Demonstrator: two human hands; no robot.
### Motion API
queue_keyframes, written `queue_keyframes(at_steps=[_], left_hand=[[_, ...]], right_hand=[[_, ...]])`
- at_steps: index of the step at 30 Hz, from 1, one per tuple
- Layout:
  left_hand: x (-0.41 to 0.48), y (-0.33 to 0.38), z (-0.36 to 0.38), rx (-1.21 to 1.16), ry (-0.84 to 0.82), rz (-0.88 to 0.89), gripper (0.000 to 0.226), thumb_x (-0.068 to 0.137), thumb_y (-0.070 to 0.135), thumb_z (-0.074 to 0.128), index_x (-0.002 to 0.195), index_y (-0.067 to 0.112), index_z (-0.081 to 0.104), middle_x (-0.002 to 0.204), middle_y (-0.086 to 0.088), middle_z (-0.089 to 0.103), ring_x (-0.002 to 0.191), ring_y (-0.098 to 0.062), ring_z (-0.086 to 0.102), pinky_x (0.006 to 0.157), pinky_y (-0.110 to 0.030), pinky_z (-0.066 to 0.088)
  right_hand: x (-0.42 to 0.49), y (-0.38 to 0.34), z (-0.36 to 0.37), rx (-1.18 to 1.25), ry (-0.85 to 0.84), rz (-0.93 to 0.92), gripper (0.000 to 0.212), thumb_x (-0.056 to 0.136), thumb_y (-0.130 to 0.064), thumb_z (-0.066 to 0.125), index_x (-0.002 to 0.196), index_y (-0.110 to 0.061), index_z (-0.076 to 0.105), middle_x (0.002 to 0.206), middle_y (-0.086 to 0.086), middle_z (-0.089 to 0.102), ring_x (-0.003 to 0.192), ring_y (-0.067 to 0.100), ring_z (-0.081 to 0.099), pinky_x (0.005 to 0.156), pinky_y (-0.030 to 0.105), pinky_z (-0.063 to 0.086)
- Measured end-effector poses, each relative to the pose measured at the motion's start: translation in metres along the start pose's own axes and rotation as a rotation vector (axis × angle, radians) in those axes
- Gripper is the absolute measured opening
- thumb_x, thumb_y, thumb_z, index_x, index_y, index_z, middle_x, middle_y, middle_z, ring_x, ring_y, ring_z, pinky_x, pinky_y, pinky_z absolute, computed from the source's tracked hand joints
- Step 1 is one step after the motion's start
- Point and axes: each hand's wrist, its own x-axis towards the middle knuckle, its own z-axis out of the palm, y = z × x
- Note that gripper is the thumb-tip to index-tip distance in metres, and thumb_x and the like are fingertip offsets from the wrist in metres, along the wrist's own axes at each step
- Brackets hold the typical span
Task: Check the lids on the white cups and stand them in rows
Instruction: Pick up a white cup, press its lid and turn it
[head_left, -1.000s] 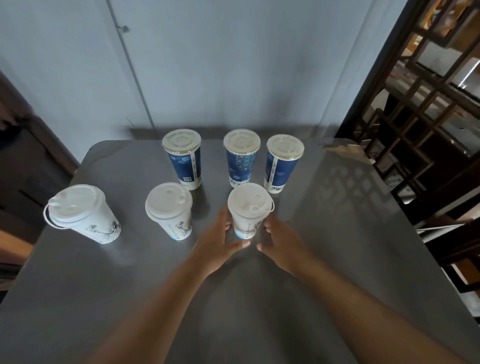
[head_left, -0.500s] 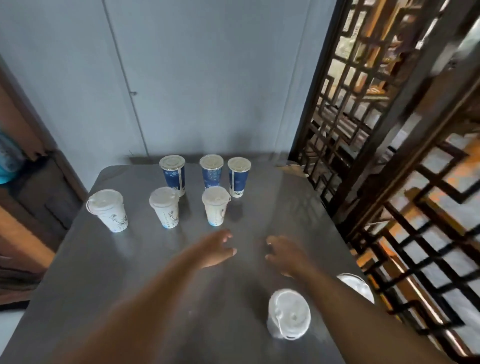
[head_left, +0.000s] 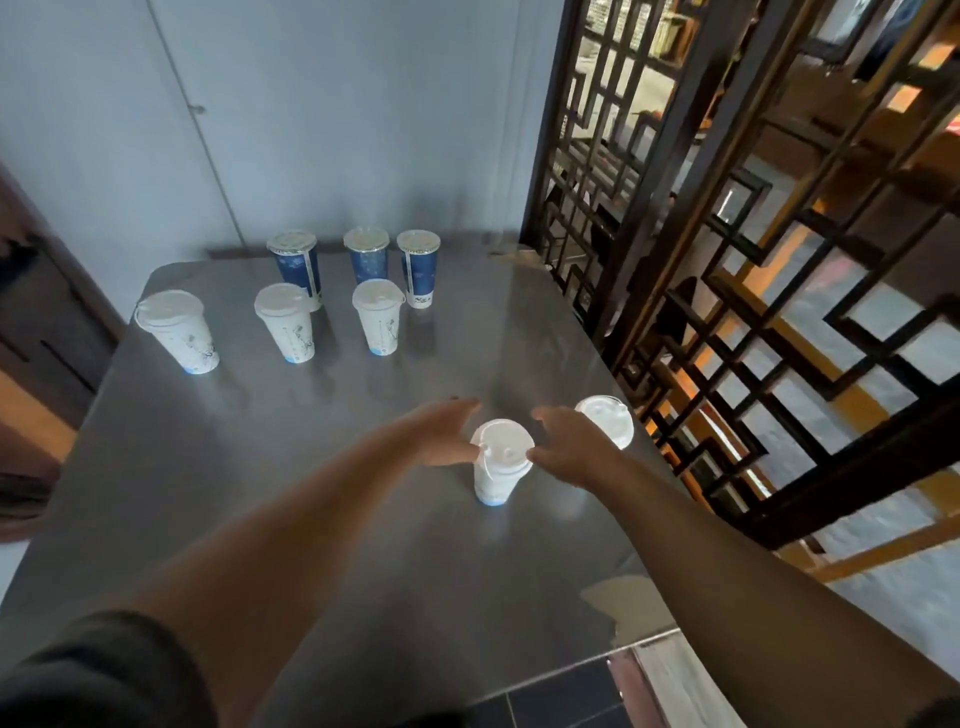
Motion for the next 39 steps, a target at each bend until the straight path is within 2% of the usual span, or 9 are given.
queue_keyframes(at_steps=[7, 14, 16, 20, 24, 27, 30, 35, 39], left_hand=[[-0.007, -0.007, 0.036, -0.07, 0.017, 0.008, 0.083, 0.074, 0.04, 0.078, 0.143, 0.022, 0.034, 0.14, -0.009, 0.049, 0.122, -0.031, 0.057, 0.088, -0.029, 0.038], [0.002, -0.015, 0.059, -0.243, 0.078, 0.049, 0.076, 0.074, 0.031, 0.08, 0.137, 0.023, 0.039, 0.129, -0.004, 0.061, 0.115, -0.027, 0.06, 0.099, -0.04, 0.049], [0.004, -0.018, 0.067, -0.307, 0.074, 0.046, 0.081, 0.075, 0.026, 0.079, 0.142, 0.027, 0.034, 0.128, -0.005, 0.061, 0.115, -0.028, 0.06, 0.101, -0.044, 0.049], [0.003, -0.022, 0.078, -0.469, 0.109, 0.065, 0.082, 0.077, 0.012, 0.078, 0.146, 0.022, 0.033, 0.127, -0.007, 0.062, 0.117, -0.028, 0.06, 0.104, -0.046, 0.047], [-0.017, -0.031, 0.08, -0.573, 0.186, 0.028, 0.076, 0.074, 0.011, 0.079, 0.138, 0.026, 0.042, 0.114, 0.006, 0.064, 0.106, -0.017, 0.064, 0.096, -0.036, 0.051], [-0.041, -0.039, 0.078, -0.654, 0.2, -0.016, 0.075, 0.074, 0.015, 0.079, 0.136, 0.031, 0.041, 0.116, 0.013, 0.065, 0.098, 0.008, 0.062, 0.084, -0.021, 0.048], [-0.068, -0.047, 0.07, -0.768, 0.223, -0.068, 0.077, 0.076, 0.014, 0.079, 0.139, 0.032, 0.037, 0.12, 0.017, 0.062, 0.095, 0.016, 0.061, 0.078, -0.016, 0.049], [-0.115, -0.063, 0.057, -0.893, 0.308, -0.144, 0.079, 0.069, 0.029, 0.081, 0.137, 0.032, 0.041, 0.114, 0.016, 0.068, 0.099, 0.002, 0.068, 0.09, -0.034, 0.056], [-0.143, -0.085, 0.04, -0.979, 0.314, -0.138, 0.066, 0.067, 0.032, 0.079, 0.128, 0.029, 0.053, 0.112, 0.006, 0.074, 0.103, -0.009, 0.071, 0.095, -0.049, 0.056]], right_hand=[[-0.01, 0.008, 0.024, 0.082, -0.033, -0.039, 0.096, 0.078, -0.031, 0.075, 0.153, -0.009, 0.019, 0.156, 0.013, 0.031, 0.146, 0.026, 0.027, 0.116, 0.037, 0.028], [0.005, 0.008, 0.04, 0.057, -0.067, -0.133, 0.119, 0.073, -0.028, 0.081, 0.156, -0.019, -0.004, 0.162, 0.003, 0.008, 0.148, 0.019, 0.022, 0.109, 0.034, 0.038], [0.012, 0.009, 0.042, 0.043, -0.057, -0.17, 0.115, 0.075, -0.027, 0.08, 0.156, -0.022, -0.001, 0.163, 0.001, 0.009, 0.148, 0.019, 0.024, 0.107, 0.033, 0.039], [0.023, 0.009, 0.044, 0.104, -0.069, -0.181, 0.1, 0.074, -0.03, 0.078, 0.154, -0.024, 0.017, 0.154, 0.002, 0.027, 0.131, 0.025, 0.047, 0.102, 0.036, 0.046], [0.02, -0.007, 0.04, 0.162, -0.097, -0.196, 0.086, 0.075, -0.038, 0.078, 0.148, -0.021, 0.035, 0.145, 0.006, 0.041, 0.13, 0.022, 0.046, 0.1, 0.026, 0.037], [0.013, -0.033, 0.032, 0.247, -0.071, -0.203, 0.064, 0.076, -0.038, 0.079, 0.131, -0.014, 0.057, 0.126, 0.008, 0.061, 0.116, 0.02, 0.055, 0.086, 0.023, 0.038], [0.005, -0.068, 0.021, 0.293, -0.091, -0.16, 0.04, 0.077, -0.038, 0.077, 0.103, -0.009, 0.068, 0.1, 0.01, 0.069, 0.09, 0.022, 0.063, 0.072, 0.031, 0.043], [-0.013, -0.135, 0.02, 0.261, -0.078, -0.048, 0.042, 0.072, -0.052, 0.074, 0.083, -0.012, 0.064, 0.075, -0.001, 0.057, 0.061, 0.011, 0.05, 0.05, 0.025, 0.033], [-0.019, -0.185, 0.024, 0.188, -0.114, -0.037, 0.061, 0.075, -0.062, 0.067, 0.108, -0.011, 0.06, 0.1, 0.004, 0.062, 0.091, 0.022, 0.058, 0.066, 0.03, 0.042]])
